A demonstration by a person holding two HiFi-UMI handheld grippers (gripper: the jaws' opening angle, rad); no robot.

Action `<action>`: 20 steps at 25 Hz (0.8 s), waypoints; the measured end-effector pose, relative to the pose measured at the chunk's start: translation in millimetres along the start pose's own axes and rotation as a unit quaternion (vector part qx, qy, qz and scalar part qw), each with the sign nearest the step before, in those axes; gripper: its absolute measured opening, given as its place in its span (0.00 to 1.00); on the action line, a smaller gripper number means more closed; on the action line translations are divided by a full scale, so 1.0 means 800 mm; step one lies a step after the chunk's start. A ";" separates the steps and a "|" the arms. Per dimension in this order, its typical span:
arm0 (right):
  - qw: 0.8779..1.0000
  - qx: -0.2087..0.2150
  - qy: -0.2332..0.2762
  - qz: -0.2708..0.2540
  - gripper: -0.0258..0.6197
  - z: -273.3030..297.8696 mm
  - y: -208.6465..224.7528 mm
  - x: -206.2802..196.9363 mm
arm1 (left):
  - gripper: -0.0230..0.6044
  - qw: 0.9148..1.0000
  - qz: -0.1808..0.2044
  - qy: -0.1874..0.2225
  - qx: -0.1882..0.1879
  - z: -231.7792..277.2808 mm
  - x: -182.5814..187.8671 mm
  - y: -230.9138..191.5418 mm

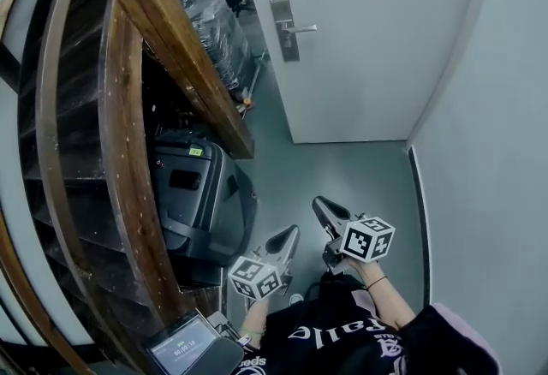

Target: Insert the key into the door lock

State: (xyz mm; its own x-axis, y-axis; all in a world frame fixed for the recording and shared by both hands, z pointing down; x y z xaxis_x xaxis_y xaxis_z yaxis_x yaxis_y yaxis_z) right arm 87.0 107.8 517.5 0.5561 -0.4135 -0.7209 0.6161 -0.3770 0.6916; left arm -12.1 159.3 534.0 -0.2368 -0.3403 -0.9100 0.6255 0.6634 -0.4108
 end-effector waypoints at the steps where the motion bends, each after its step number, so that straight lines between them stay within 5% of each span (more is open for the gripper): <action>1: 1.000 -0.004 0.002 0.000 0.10 -0.007 -0.009 -0.009 | 0.04 1.000 0.000 0.000 -0.002 -0.015 -0.002 0.003; 11: 0.999 -0.026 0.016 0.013 0.10 -0.068 -0.108 -0.122 | 0.04 1.000 -0.010 -0.011 -0.004 -0.175 -0.036 0.013; 20: 0.998 -0.046 0.029 0.024 0.10 -0.122 -0.147 -0.176 | 0.04 0.999 -0.002 -0.018 -0.032 -0.241 -0.052 0.047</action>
State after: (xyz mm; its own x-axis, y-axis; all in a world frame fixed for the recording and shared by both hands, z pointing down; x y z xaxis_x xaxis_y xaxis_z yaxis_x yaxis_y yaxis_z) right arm -8.9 291.3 533.3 0.6159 -0.3801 -0.6901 0.6353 -0.2784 0.7203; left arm -121.8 327.1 546.0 -0.2117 -0.3648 -0.9067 0.5762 0.7028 -0.4173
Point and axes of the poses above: the fingertips, and each gripper's own axes: z forward along the fingers, y to its right, x out of its top, the point moved 3 cm from there along -z, backward along the fingers, and after that the axes turned 7 degrees about y, right-handed, at the moved point
